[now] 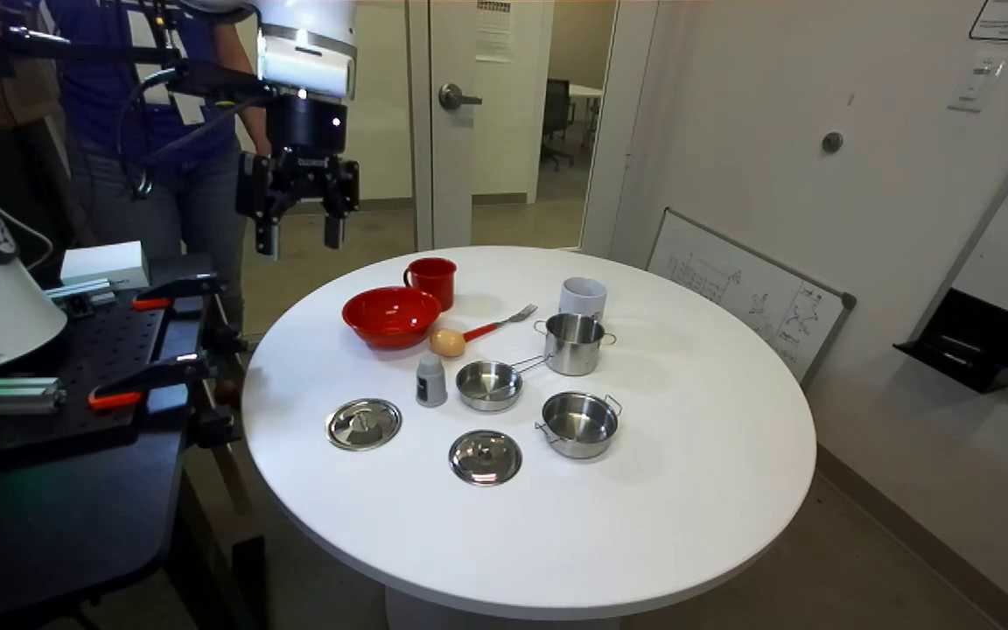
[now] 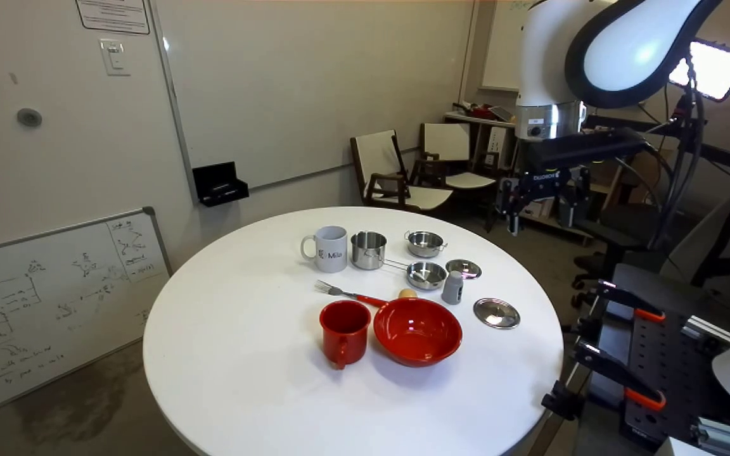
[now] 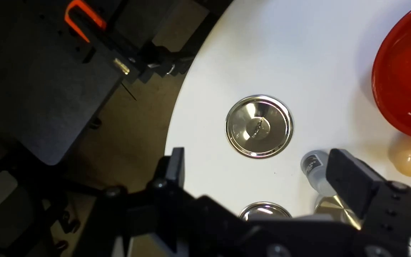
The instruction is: Pick up the lid on the left and place it on the silver pan
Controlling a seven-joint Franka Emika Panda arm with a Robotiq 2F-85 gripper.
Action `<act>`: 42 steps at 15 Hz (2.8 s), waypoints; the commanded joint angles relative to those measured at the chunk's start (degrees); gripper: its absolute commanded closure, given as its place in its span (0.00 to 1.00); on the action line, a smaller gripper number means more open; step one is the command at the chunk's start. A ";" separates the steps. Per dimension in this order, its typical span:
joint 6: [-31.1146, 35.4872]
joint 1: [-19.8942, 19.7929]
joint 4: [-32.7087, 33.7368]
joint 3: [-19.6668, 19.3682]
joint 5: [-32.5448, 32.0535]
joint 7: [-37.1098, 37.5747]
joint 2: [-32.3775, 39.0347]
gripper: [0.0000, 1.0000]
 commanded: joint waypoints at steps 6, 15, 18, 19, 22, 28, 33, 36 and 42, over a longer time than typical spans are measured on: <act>5.88 1.68 0.28 -3.49 0.07 2.25 2.57 0.00; 26.16 2.21 1.04 -10.33 2.10 8.73 15.12 0.00; 29.28 4.35 2.48 -11.88 7.49 6.43 20.49 0.00; 30.16 4.81 3.15 -11.61 10.48 5.19 22.30 0.00; 31.26 4.64 5.53 -8.86 19.71 0.60 27.08 0.00; 30.76 4.51 10.36 -7.22 29.43 -3.82 34.59 0.00; 31.05 4.04 12.63 -6.75 33.54 -5.66 39.06 0.00; 31.81 3.79 13.48 -6.99 34.56 -6.37 41.27 0.00; 34.51 0.99 14.74 -5.99 36.86 -8.49 44.69 0.02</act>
